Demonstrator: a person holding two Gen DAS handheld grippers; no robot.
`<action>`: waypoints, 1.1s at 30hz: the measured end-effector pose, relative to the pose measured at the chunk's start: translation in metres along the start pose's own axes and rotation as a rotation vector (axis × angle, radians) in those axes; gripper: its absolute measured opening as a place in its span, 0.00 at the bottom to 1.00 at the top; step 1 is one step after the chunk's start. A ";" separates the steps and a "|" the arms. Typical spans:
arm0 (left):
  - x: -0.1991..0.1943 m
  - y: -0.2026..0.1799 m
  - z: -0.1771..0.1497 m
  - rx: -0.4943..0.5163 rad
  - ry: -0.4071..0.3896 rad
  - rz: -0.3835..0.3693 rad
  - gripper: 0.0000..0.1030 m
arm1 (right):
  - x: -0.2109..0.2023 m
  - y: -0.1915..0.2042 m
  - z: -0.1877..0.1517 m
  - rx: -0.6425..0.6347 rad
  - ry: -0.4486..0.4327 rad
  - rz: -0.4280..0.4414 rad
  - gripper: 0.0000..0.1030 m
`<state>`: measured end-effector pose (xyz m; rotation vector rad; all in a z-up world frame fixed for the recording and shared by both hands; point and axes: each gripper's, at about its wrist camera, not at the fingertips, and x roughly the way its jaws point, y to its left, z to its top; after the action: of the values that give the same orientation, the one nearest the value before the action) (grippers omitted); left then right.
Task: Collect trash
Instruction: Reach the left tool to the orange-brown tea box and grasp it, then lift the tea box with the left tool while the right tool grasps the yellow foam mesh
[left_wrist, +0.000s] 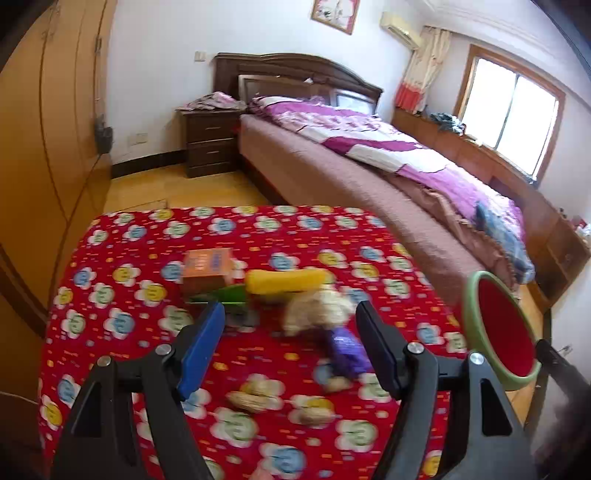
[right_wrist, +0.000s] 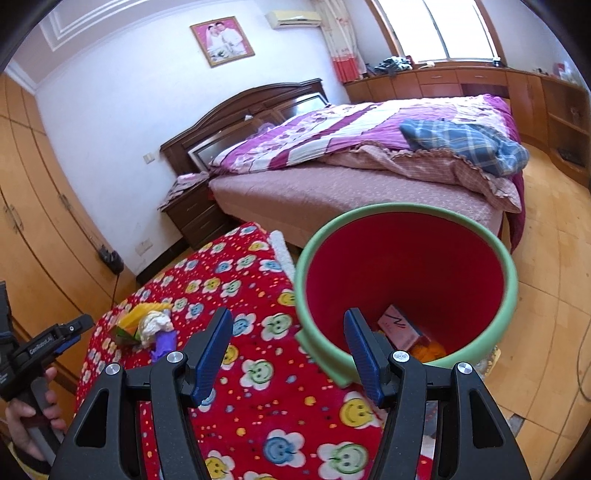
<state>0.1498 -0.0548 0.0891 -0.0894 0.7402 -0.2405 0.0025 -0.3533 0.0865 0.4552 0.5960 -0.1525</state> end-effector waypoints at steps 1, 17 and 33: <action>0.003 0.008 0.002 -0.005 0.000 0.014 0.71 | 0.002 0.002 -0.001 -0.002 0.005 0.000 0.62; 0.084 0.069 0.037 -0.035 0.074 0.119 0.71 | 0.049 0.022 -0.007 -0.020 0.084 -0.011 0.62; 0.126 0.085 0.028 -0.157 0.179 0.057 0.50 | 0.065 0.027 -0.011 -0.034 0.125 -0.007 0.62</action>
<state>0.2741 -0.0035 0.0123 -0.1975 0.9376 -0.1363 0.0571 -0.3246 0.0512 0.4321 0.7217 -0.1210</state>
